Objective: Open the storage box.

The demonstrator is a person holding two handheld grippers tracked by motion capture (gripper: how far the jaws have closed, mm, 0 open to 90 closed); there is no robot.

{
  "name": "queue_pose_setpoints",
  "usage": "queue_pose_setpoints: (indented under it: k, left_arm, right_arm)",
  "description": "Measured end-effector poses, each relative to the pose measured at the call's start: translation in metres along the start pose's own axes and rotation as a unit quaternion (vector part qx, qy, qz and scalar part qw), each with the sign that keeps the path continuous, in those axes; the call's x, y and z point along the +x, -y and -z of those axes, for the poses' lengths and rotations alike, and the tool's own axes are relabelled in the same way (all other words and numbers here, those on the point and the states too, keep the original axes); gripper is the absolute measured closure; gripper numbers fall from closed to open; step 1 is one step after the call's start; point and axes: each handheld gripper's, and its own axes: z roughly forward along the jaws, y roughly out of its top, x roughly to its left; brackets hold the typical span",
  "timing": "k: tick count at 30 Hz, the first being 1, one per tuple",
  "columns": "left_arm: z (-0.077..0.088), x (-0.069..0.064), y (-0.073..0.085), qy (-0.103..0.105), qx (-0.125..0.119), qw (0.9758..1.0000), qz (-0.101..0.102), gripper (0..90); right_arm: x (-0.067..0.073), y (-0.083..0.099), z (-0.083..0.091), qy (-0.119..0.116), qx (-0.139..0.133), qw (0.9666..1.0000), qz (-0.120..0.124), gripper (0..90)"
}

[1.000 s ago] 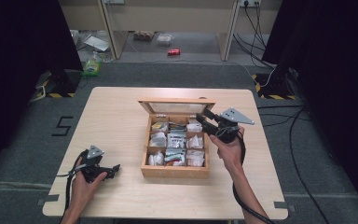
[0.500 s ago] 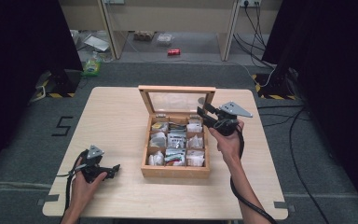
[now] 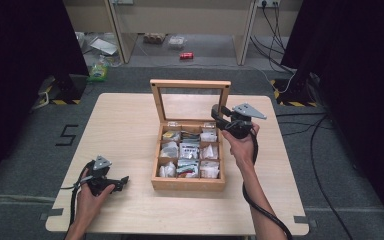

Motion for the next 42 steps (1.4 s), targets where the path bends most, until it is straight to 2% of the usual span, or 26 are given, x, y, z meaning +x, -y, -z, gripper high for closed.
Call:
queue_pose_setpoints:
  k: [10,15,34,42]
  left_arm:
    - [0.000,0.000,0.000,0.000,0.000,1.0000,0.000,0.0]
    - [0.000,0.000,0.000,-0.001,-0.001,1.0000,0.000,0.0]
    - [0.000,0.000,0.000,-0.001,0.000,1.0000,0.000,0.0]
    - [0.000,0.000,0.000,-0.001,0.000,1.0000,0.000,0.0]
  right_arm:
    - [-0.011,0.003,-0.010,0.027,0.015,0.9995,-0.008,53.1]
    - [-0.014,0.007,-0.013,0.031,0.021,0.9992,-0.011,52.8]
    - [-0.021,0.013,0.000,0.028,0.030,0.9991,-0.012,50.2]
    - [-0.020,0.019,0.008,0.022,0.045,0.9987,-0.012,49.3]
